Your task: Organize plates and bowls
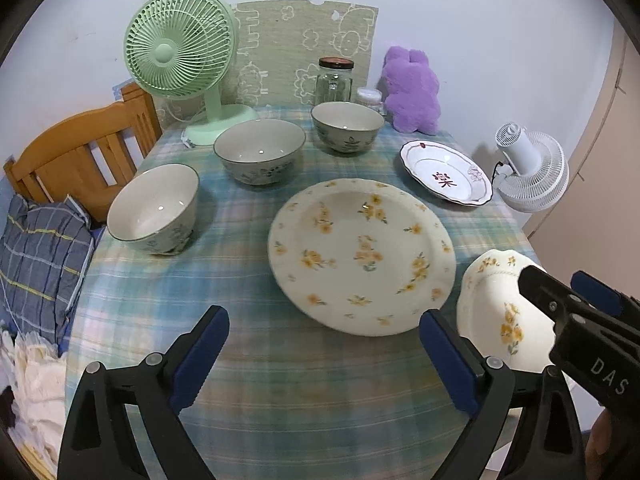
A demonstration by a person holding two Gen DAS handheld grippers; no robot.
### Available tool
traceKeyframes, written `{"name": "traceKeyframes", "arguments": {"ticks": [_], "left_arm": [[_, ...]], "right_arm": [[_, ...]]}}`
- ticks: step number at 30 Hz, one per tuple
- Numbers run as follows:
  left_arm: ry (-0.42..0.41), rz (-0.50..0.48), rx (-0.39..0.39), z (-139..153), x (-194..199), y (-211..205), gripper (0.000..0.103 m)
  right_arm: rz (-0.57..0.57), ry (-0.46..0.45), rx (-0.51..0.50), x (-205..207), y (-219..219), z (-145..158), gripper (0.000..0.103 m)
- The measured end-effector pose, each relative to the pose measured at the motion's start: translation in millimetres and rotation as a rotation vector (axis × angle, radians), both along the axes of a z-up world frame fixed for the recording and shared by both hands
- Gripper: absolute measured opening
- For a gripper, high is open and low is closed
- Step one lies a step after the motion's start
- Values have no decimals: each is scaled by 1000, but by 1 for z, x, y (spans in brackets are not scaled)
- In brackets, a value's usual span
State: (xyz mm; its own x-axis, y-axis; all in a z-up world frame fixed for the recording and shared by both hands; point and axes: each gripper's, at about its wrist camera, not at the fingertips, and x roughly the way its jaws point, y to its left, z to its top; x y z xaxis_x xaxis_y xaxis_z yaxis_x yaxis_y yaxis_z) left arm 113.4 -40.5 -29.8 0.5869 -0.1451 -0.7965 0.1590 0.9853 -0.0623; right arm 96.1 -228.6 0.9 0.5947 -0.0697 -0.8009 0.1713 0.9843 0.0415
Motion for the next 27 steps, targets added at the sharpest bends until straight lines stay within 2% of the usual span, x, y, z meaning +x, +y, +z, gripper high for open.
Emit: {"name": "traceKeyframes", "arguments": {"ticks": [6,13,19,27], "left_arm": [[-1,-19,-1,-1,10,22,98],[6,-13,-10,-4,31,23,98],[22,46,-11,-15,64,12,98],[54,94,7,-42,111,-3,97]], "right_arm": [[-9,-5,9,7,30,-2,83],[19,-3,-7,25,41,-3,83],[45,-9,17,61,28,-12,83],[75,21,11,118,19,-39,83]]}}
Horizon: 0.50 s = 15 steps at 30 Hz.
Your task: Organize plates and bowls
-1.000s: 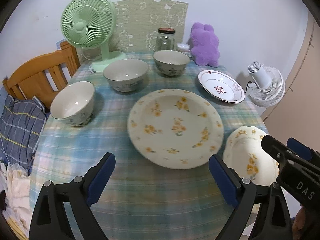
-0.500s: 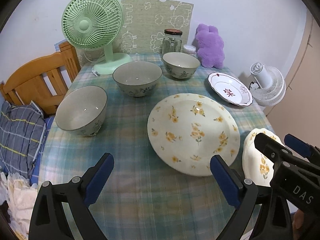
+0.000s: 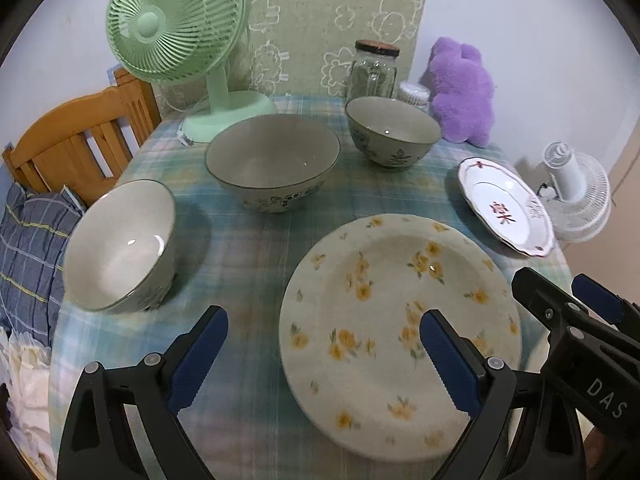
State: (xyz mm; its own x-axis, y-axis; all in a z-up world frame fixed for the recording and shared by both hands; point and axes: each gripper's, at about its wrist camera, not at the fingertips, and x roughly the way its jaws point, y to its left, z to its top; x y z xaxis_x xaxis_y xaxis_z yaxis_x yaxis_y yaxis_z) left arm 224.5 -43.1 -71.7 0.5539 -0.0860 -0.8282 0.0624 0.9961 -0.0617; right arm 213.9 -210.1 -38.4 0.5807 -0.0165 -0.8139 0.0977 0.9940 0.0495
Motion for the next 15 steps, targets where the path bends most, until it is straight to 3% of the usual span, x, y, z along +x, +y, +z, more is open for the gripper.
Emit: {"name": "traceKeyframes", "arguments": {"ticks": [15], "left_arm": [[85,20,34,-52,39,-18,90]], "right_arm": [[18,107,23,57,-11,-62,83]]}}
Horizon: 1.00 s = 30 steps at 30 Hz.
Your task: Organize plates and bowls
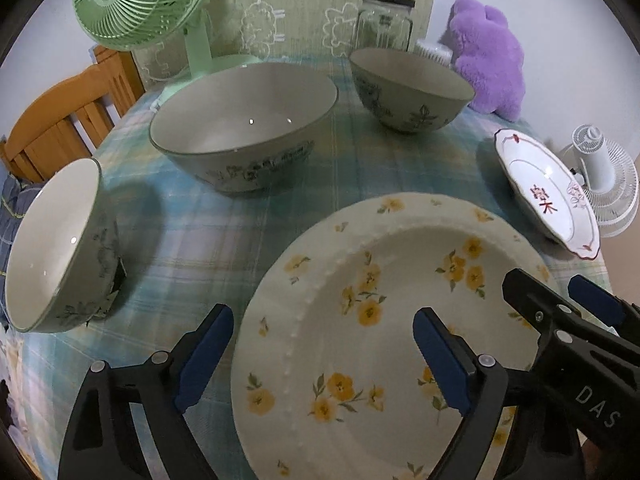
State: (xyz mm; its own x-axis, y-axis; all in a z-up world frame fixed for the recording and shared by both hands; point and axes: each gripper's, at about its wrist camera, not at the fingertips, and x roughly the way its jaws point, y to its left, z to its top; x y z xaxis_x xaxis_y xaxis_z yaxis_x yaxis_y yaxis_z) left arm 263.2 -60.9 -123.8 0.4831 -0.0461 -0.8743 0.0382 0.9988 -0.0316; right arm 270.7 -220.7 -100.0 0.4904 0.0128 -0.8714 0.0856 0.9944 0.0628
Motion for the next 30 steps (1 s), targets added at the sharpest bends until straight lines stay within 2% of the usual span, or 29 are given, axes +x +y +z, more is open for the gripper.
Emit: {"name": "traceKeyframes", "arguments": {"ticks": [3,7,17,30], "left_arm": [[15,0,-2,-5,1,-1,87],[21,-12,6,-7,0,-3,84],[36,-12,-12,-4,-6,5,81],[68,7,10,-2,-42,40,81]], "right_arm": [[5,17,8,3,0,-7,82],[13,47,22,4,5,-13,71],[8,55,-5,1,13,-11,70],[77,98,13,-30,48,-9,70]]}}
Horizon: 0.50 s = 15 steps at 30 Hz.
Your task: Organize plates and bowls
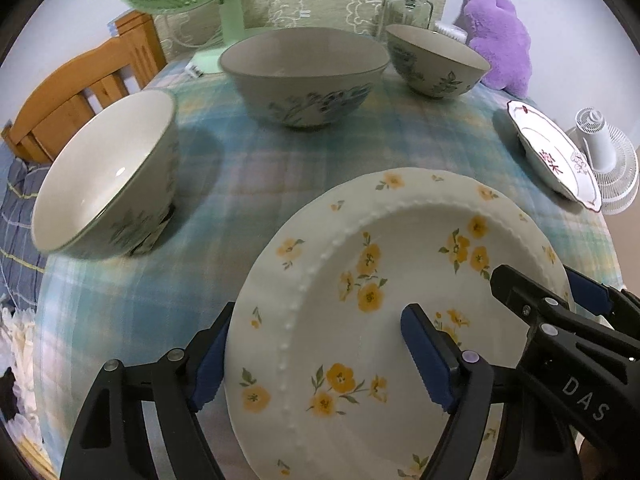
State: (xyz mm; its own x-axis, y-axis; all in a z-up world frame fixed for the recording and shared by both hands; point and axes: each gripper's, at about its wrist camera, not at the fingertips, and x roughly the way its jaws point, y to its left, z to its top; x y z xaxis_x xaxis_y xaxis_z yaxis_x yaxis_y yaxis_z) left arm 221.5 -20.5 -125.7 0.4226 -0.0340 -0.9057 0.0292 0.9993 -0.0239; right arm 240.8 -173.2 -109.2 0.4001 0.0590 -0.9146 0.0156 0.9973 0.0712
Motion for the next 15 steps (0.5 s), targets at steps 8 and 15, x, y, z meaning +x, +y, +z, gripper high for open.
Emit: {"name": "traceKeyframes", "arguments": {"ticks": [8,15], "left_arm": [[-9,-4,5,0,-14,10,77],[-35,-16,28,1,-17,8,77]], "right_arm": [[23,-10,-15,-18,11,1,62],[21,-28,-42,-19,13,-5,60]]}}
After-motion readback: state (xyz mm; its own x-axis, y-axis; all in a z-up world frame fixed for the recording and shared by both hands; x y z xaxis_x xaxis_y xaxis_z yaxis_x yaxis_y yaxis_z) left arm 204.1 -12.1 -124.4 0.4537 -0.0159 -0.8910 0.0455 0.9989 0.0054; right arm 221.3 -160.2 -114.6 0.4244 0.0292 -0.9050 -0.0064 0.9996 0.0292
